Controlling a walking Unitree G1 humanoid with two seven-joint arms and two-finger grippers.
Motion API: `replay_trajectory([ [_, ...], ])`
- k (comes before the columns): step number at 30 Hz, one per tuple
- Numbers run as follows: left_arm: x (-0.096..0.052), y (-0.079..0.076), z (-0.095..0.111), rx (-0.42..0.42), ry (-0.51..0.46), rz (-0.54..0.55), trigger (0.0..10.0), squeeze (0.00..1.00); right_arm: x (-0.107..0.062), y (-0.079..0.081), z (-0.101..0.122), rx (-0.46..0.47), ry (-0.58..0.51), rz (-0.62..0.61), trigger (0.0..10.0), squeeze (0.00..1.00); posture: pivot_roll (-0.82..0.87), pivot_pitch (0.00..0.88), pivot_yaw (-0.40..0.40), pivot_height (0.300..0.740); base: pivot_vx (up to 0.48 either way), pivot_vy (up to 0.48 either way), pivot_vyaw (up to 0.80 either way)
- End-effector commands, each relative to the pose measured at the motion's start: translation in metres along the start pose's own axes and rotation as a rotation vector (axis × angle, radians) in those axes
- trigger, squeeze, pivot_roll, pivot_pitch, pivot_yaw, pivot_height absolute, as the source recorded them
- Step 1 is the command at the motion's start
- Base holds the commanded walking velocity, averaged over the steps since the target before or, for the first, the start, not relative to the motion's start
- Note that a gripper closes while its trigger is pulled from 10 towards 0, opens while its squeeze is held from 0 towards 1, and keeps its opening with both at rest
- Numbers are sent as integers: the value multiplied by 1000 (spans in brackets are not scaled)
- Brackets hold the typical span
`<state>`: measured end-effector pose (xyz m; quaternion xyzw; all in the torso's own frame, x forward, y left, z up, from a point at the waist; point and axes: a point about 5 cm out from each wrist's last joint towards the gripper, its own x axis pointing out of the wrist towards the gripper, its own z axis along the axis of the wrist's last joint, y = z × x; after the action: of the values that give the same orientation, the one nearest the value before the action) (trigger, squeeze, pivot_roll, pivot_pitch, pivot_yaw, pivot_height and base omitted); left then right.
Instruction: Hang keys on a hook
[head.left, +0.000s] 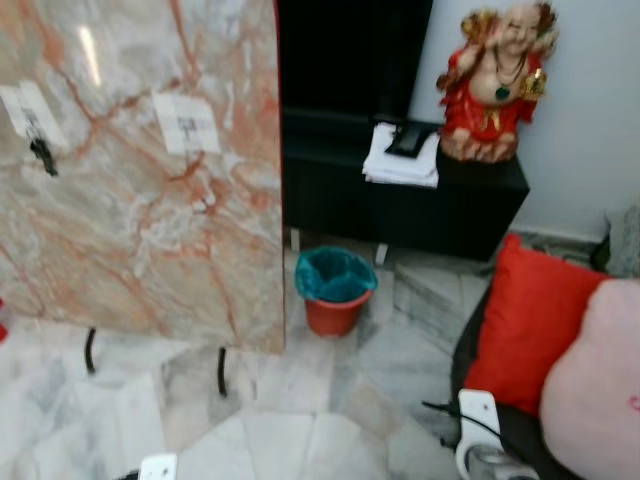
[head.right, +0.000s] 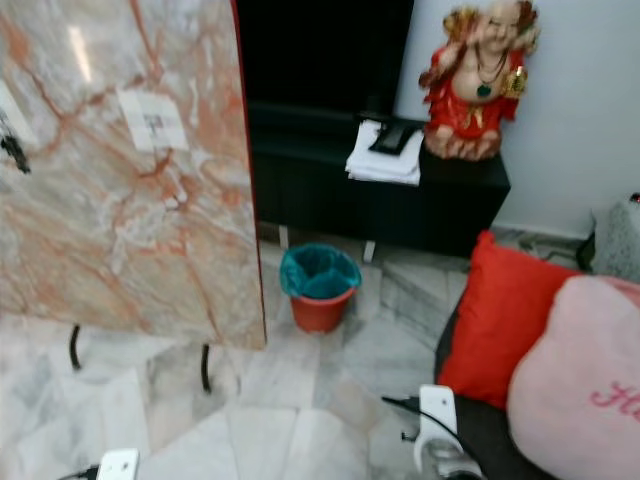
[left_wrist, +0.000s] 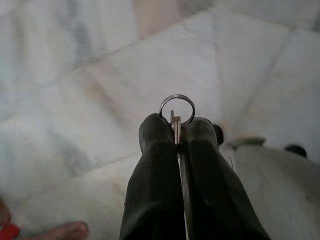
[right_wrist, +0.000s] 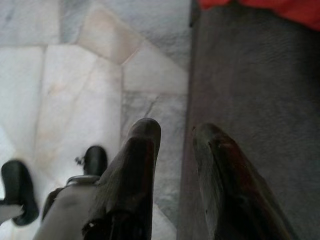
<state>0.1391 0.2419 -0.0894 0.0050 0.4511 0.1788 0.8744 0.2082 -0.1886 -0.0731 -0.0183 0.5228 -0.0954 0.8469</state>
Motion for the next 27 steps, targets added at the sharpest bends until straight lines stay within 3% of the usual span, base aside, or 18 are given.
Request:
replay_trajectory([
  [1, 0, 5, 8, -35, -77, 54, 10000, 0, 0, 1, 5, 2, -13, 7, 10000, 0, -24, 0, -44, 734, 0, 0, 0],
  [4, -2, 7, 13, -30, -149, 92, 10000, 0, 0, 0, 5, 1, -14, 8, 10000, 0, -24, 0, -43, 734, 0, 0, 0],
  [6, -5, 8, 20, -62, -253, 131, 10000, 0, 0, -1, 5, -3, -15, 9, 10000, 0, -24, 0, -41, 734, 0, 0, 0],
  [7, -5, 8, 20, -62, -253, 131, 10000, 0, 0, -1, 5, -3, -15, 9, 10000, 0, -24, 0, -41, 734, 0, 0, 0],
  [8, -1, 40, 107, -64, -509, 153, 10000, 0, 0, -1, 4, -5, -15, 9, 10000, 0, -29, 0, -40, 734, 0, 0, 0],
  [9, -14, 56, 162, -10, -676, 175, 10000, 0, 0, -1, 4, -5, -15, 10, 10000, 0, -31, 0, -41, 734, 0, 0, 0],
  [11, -18, 55, 170, 7, -712, 172, 10000, 0, 0, -2, 4, -5, -14, 9, 10000, 0, -31, 0, -41, 734, 0, 0, 0],
  [12, -27, 51, 185, 8, -790, 144, 10000, 0, 0, -2, 4, -6, -14, 8, 10000, 0, -33, 0, -42, 734, 0, 0, 0],
  [14, -32, 48, 191, 3, -829, 127, 10000, 0, 0, -2, 4, -7, -14, 8, 10000, 0, -34, 0, -43, 734, 0, 0, 0],
  [27, -32, 48, 191, 3, -829, 127, 10000, 0, 0, -2, 4, -7, -14, 8, 10000, 0, -34, 0, -43, 734, 0, 0, 0],
])
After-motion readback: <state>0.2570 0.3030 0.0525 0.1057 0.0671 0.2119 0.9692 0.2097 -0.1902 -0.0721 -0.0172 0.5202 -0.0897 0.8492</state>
